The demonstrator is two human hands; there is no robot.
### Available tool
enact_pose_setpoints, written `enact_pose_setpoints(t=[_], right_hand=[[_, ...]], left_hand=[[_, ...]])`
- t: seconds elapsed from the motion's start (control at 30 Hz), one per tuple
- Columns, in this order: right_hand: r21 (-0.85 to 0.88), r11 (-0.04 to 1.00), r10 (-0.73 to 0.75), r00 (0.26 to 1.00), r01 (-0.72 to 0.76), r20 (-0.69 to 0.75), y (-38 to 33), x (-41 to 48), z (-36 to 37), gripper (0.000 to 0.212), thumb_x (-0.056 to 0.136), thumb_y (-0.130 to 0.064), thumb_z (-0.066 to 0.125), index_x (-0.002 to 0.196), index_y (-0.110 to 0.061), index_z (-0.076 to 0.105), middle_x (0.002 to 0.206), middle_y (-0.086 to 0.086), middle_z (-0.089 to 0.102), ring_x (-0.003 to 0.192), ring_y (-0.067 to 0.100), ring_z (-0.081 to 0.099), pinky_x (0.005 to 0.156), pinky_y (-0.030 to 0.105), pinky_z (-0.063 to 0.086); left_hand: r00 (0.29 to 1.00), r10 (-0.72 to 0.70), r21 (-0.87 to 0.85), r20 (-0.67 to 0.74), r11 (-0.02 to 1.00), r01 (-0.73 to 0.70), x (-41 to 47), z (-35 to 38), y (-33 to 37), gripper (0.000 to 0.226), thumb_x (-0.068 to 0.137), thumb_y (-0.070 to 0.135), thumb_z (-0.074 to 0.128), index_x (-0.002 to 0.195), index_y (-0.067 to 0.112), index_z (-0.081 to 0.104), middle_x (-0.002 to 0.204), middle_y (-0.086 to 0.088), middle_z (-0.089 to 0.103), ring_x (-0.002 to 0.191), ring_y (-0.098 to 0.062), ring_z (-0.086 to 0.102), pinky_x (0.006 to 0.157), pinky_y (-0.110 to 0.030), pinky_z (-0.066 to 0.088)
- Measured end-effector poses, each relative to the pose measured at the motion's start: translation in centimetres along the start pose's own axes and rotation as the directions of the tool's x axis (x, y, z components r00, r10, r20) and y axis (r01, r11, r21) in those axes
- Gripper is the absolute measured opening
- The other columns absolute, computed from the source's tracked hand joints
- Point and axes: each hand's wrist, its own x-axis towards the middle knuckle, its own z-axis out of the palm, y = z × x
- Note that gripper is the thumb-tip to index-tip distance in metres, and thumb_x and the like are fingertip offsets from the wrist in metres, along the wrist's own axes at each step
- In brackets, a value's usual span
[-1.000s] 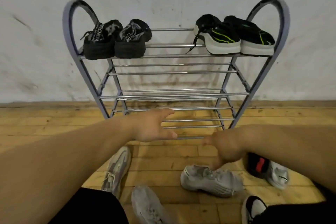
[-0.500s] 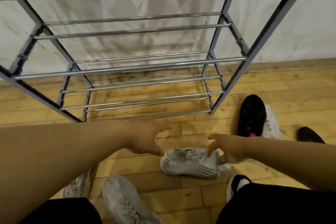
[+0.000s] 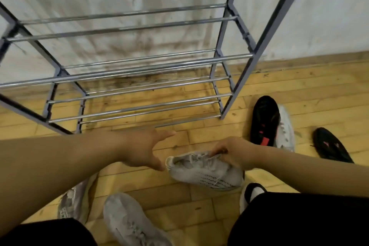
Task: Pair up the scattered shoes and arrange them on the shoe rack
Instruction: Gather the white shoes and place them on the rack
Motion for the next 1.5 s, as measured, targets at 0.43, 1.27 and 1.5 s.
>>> enact_pose_setpoints(t=[0.43,1.27,1.5], right_hand=[[0.656,0.730,-0.193,0.979,0.191,-0.070,-14.4,-13.6,-13.3,0.031,0.096,0.004,0.058,0.113,-0.013,0.077,0.121,0.012,0.074,0.106,0.023,0.071,0.097,0.034,0.056],[-0.121,0.926,-0.355,0.934,0.358,0.053,-25.0,-6.0,1.0,0.123,0.059,-0.070,0.083,0.159,-0.043,0.016,0.149,-0.021,0.047,0.132,0.008,0.051,0.111,0.035,0.044],[-0.130,0.926,-0.355,0.935,0.354,0.018,-25.3,-6.0,1.9,0.102,0.075,-0.047,0.086,0.156,-0.033,0.025,0.138,-0.018,0.050,0.117,-0.001,0.054,0.101,0.012,0.043]], left_hand=[[0.874,0.170,0.033,-0.455,0.984,-0.174,-12.8,-2.8,0.6,0.125,0.073,0.063,0.081,0.144,0.066,-0.022,0.155,0.012,0.037,0.135,-0.015,0.042,0.107,-0.032,0.037],[0.976,-0.158,-0.136,-0.151,0.981,0.137,-26.4,1.8,-9.5,0.090,0.078,0.055,0.079,0.153,0.055,0.030,0.161,0.019,0.032,0.148,-0.014,0.031,0.115,-0.035,0.027],[0.979,-0.160,-0.086,-0.123,0.985,0.150,-25.1,1.5,-9.8,0.091,0.075,0.054,0.082,0.153,0.049,0.035,0.154,0.015,0.043,0.138,-0.016,0.043,0.111,-0.035,0.035]])
